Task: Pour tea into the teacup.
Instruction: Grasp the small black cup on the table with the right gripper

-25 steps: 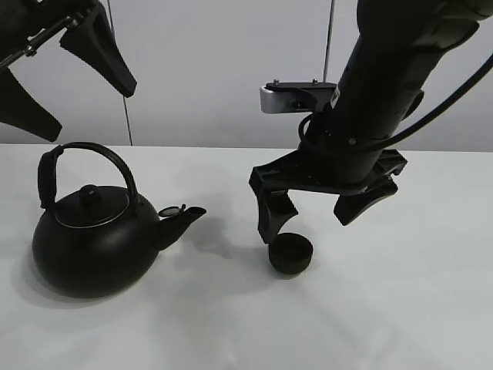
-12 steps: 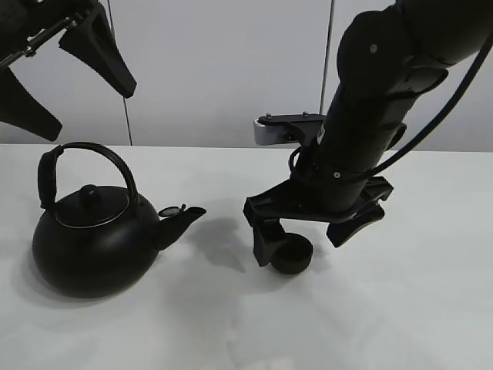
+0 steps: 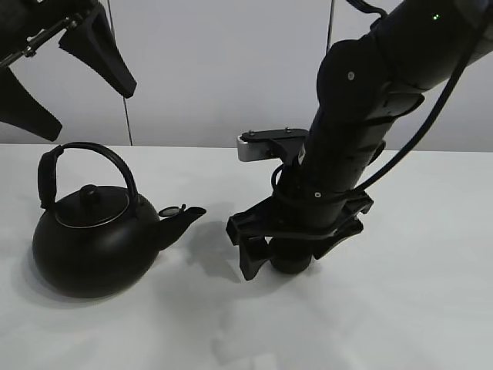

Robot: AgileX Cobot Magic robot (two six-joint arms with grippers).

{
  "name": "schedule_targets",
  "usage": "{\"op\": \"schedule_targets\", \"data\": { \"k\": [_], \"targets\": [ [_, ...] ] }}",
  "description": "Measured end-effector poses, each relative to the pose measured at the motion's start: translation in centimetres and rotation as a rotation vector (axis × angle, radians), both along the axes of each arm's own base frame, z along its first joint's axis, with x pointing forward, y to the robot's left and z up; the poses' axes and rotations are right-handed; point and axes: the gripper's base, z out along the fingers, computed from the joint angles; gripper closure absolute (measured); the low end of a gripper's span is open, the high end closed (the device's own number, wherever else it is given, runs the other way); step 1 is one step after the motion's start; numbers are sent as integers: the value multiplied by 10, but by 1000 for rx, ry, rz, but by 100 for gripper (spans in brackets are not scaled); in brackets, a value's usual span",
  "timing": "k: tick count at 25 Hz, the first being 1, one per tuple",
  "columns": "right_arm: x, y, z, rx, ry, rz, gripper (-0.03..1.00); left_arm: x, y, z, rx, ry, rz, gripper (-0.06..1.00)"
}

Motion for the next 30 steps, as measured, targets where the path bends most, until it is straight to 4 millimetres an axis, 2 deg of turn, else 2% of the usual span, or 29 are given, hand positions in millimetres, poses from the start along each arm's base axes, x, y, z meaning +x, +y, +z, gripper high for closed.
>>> {"op": "schedule_targets", "data": {
  "k": [3,6,12,20,27,30],
  "targets": [
    [-1,4,0,7,-10,7,49,0,0,0,0,0,0,25],
    [0,4,-3,3,-12,11,55,0,0,0,0,0,0,25],
    [1,5,-12,0,5,-10,56,0,0,0,0,0,0,25],
    [6,8,-7,-4,30,-37,56,0,0,0,0,0,0,25],
    [23,21,21,0,27,-29,57,0,0,0,0,0,0,25],
    [23,37,35,9,10,7,57,0,0,0,0,0,0,25]
  ]
}}
